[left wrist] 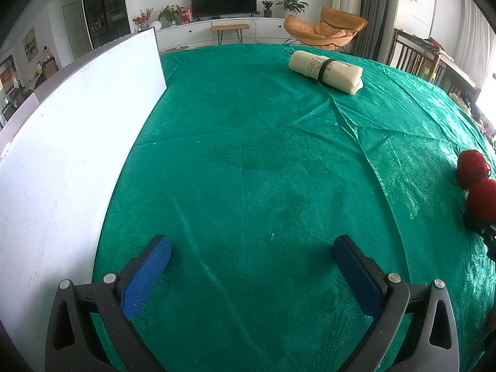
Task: Organize soft objects
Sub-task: 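Move the right tool down around the two red yarn balls, then grasp the cream rolled towel with the left tool while the right tool holds the yarn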
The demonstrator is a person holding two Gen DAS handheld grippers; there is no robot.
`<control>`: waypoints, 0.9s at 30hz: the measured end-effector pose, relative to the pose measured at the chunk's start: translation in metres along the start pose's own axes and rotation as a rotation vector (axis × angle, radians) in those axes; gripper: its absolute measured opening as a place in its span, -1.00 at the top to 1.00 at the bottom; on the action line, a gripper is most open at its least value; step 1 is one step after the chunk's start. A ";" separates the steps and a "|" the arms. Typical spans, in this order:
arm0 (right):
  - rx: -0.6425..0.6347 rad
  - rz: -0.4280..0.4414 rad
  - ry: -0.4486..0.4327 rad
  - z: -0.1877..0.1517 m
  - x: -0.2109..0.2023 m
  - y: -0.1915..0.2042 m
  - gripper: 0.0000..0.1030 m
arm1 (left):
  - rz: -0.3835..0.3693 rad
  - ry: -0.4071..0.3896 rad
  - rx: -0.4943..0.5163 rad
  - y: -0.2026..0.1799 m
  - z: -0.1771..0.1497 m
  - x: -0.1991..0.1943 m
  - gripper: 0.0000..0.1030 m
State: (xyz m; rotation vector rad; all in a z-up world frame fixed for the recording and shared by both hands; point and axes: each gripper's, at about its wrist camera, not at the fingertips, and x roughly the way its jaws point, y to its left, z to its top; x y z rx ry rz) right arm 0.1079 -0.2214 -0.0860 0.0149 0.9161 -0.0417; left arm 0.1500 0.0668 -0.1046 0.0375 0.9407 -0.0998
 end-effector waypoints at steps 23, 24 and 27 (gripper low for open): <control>-0.006 -0.003 0.003 0.001 0.002 0.002 -0.60 | 0.004 0.062 -0.001 -0.004 0.004 0.000 -1.00; -0.007 -0.003 0.003 0.001 0.002 0.002 -0.60 | -0.003 0.079 0.002 -0.006 0.005 0.000 -1.00; -0.007 -0.003 0.003 0.001 0.002 0.002 -0.60 | -0.054 0.096 -0.012 -0.016 0.016 -0.007 -1.00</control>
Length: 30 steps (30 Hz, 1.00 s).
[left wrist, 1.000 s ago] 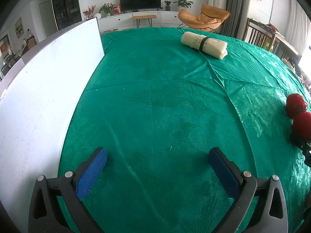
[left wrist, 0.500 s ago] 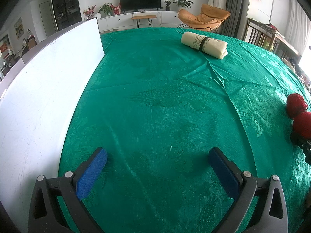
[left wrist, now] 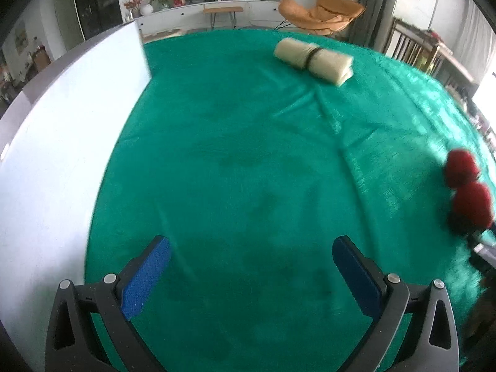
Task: Organize soft objects
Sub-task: 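Grasp the cream rolled towel with the left tool while the right tool holds the yarn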
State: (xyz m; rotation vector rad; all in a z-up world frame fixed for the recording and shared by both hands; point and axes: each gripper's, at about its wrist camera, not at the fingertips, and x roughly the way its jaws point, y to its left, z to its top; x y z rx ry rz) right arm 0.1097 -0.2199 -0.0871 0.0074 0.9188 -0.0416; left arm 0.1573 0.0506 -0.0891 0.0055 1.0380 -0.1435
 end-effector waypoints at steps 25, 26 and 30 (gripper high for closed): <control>-0.001 0.005 -0.001 0.000 0.000 0.000 -0.63 | 0.009 0.064 -0.145 -0.098 0.226 0.149 -0.79; -0.002 0.006 -0.001 0.001 0.001 0.000 -0.63 | 0.017 0.038 -0.085 -0.104 0.224 0.146 -0.62; -0.004 0.006 0.000 0.001 0.002 0.000 -0.64 | 0.008 -0.034 0.000 -0.105 0.213 0.122 0.08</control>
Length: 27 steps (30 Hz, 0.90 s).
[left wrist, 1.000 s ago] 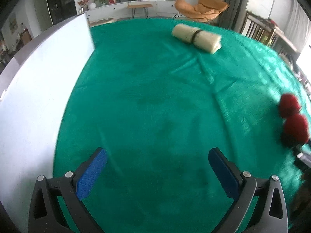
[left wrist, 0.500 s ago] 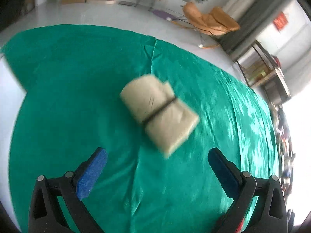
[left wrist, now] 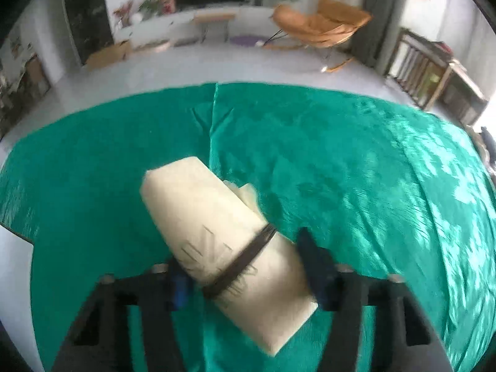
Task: Organize soft objects
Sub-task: 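Grasp the cream rolled towel with the left tool while the right tool holds the yarn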
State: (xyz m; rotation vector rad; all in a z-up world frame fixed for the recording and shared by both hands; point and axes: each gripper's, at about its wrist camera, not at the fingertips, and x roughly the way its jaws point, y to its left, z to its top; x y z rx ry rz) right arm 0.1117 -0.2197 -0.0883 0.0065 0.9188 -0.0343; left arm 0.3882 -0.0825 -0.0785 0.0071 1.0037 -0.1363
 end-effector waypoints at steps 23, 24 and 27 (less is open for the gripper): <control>0.001 0.002 -0.001 0.000 0.000 0.000 -0.64 | -0.159 0.018 0.410 0.017 -0.214 -0.168 -0.46; 0.001 0.002 -0.001 0.000 0.000 0.000 -0.64 | -0.133 0.016 0.409 0.017 -0.221 -0.163 -0.54; 0.000 0.001 -0.001 0.000 0.000 -0.001 -0.64 | -0.095 -0.003 0.388 0.017 -0.235 -0.150 -0.64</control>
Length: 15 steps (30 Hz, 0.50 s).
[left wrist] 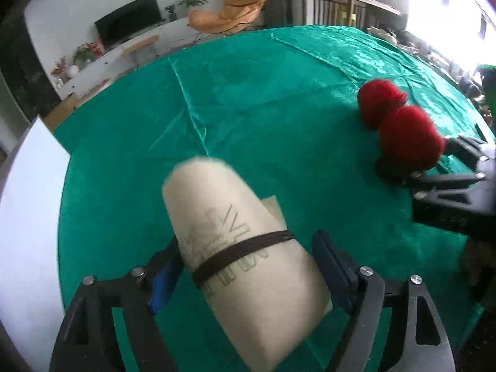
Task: Organize soft objects
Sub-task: 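Grasp the cream rolled towel with the left tool while the right tool holds the yarn, then lift the towel with the left tool while the right tool lifts the yarn balls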
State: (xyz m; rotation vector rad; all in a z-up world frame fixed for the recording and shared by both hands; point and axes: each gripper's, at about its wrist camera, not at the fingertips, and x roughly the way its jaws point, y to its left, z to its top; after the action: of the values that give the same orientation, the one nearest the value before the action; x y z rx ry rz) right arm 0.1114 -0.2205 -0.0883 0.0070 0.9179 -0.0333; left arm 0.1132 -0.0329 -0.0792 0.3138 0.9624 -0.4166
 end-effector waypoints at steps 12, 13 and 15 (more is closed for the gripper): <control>0.000 0.001 -0.001 0.000 0.000 0.000 -0.64 | -0.002 -0.054 -0.148 0.023 -0.009 0.009 -1.00; 0.001 0.002 -0.001 0.000 0.000 0.000 -0.64 | 0.000 -0.053 -0.149 0.023 -0.007 0.012 -1.00; 0.000 0.002 -0.002 0.000 0.000 0.000 -0.64 | 0.005 -0.044 -0.154 0.022 -0.008 0.011 -1.00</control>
State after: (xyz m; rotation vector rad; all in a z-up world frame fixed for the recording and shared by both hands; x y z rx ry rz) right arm 0.1114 -0.2207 -0.0883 0.0076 0.9157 -0.0310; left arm 0.1234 -0.0123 -0.0914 0.1667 0.9450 -0.3412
